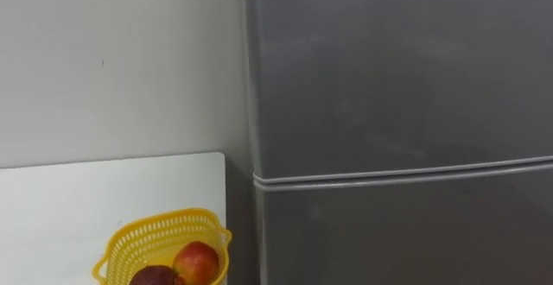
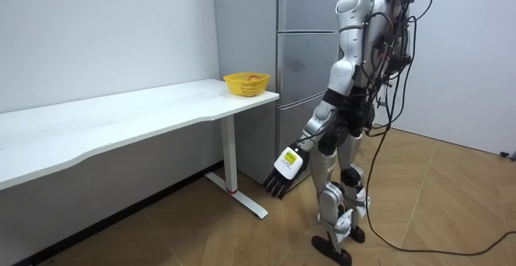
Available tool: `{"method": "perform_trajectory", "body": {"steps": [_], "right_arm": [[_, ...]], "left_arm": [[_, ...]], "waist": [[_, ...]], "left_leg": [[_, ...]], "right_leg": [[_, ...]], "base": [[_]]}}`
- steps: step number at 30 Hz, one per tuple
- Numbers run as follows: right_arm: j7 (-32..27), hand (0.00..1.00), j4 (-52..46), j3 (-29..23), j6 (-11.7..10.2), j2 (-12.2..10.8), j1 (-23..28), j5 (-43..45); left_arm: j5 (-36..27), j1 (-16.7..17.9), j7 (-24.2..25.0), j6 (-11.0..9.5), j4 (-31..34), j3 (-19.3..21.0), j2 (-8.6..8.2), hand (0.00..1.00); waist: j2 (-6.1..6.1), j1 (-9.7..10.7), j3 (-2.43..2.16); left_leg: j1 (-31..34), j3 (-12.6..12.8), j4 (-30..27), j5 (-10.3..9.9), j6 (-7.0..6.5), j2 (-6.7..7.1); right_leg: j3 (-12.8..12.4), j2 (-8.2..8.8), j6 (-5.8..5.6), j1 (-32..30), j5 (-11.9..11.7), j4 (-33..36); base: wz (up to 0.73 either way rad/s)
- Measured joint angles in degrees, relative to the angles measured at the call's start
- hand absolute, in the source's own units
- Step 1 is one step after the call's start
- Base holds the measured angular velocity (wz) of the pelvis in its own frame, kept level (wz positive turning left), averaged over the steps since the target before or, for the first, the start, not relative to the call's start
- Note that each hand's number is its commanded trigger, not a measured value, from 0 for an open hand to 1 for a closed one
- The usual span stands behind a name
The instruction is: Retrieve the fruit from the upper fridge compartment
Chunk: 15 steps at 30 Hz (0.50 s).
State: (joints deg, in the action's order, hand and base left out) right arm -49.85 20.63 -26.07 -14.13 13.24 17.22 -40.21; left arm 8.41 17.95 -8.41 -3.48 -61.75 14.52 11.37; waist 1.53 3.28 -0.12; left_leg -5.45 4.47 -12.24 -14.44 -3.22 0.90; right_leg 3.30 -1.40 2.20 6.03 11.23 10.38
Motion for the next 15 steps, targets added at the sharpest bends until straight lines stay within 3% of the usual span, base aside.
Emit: {"method": "perform_trajectory", "body": {"steps": [8,11,15], "right_arm": [[0.5,0.0,11.27,-0.02,-0.11,-0.11,-0.32,-6.14],[3.19,0.0,18.05,2.53,0.01,-0.23,-0.96,-8.21],[9.15,0.0,32.13,5.47,2.32,-1.61,-2.91,-8.74]], "left_arm": [[0.19,0.75,2.29,0.57,2.06,0.55,0.17,0.0],[0.08,0.63,2.94,0.62,2.25,0.4,0.11,0.0],[0.19,0.25,3.0,0.85,2.47,0.45,-0.8,0.0]], "waist": [[-0.04,-0.53,-0.16],[-0.48,-0.68,-0.21],[-0.65,-0.7,-0.22]], "left_leg": [[0.76,-0.47,-0.38,-0.02,-0.03,0.22],[0.69,-0.21,-0.44,-0.02,-0.03,0.2],[0.55,-0.82,-0.47,-0.02,-0.03,0.21]], "right_leg": [[-0.04,0.08,-0.14,-0.21,-0.07,-0.6],[-0.09,0.06,-0.13,-0.15,-0.08,-0.55],[0.11,0.08,-0.11,0.2,-0.09,-0.61]], "base": [[0.03],[0.0],[0.05]]}}
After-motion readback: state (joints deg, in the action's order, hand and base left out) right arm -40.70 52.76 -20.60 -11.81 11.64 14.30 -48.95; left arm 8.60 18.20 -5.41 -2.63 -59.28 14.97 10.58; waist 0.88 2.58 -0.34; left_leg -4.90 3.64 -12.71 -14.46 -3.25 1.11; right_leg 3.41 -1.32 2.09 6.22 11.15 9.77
